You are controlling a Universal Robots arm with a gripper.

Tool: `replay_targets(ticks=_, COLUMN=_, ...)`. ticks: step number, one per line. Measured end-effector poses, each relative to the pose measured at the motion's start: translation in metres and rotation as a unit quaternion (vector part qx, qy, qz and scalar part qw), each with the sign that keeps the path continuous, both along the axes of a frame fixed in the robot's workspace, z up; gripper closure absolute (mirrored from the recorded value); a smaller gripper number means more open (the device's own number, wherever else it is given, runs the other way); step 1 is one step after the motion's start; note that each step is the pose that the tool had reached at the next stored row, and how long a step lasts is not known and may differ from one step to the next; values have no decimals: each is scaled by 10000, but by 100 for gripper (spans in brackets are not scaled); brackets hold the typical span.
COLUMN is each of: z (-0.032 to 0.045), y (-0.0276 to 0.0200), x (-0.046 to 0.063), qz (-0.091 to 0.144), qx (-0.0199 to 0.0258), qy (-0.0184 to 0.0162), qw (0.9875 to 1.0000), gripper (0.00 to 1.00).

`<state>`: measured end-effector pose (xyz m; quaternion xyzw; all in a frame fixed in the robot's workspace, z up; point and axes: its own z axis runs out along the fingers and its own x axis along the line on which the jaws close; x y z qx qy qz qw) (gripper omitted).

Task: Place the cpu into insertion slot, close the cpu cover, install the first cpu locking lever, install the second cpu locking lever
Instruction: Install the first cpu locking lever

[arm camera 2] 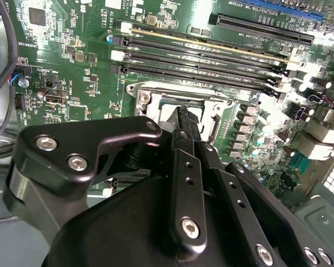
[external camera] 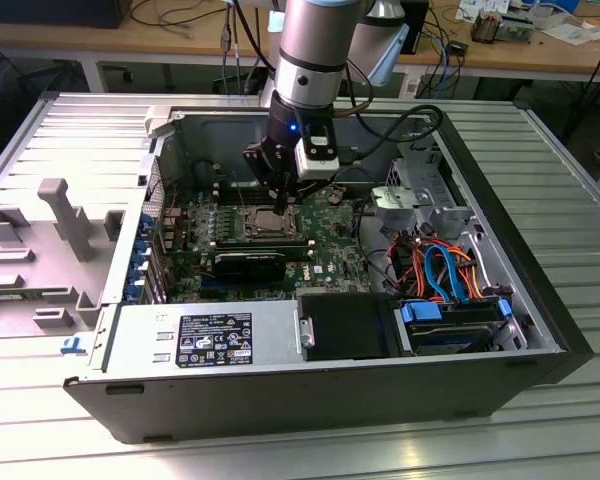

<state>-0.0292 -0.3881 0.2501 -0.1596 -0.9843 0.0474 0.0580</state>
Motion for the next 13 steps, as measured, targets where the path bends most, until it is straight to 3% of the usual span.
replay_targets(ticks=13, z=0, y=0, x=0, qz=47, qx=0, qy=0, qw=10000, gripper=89)
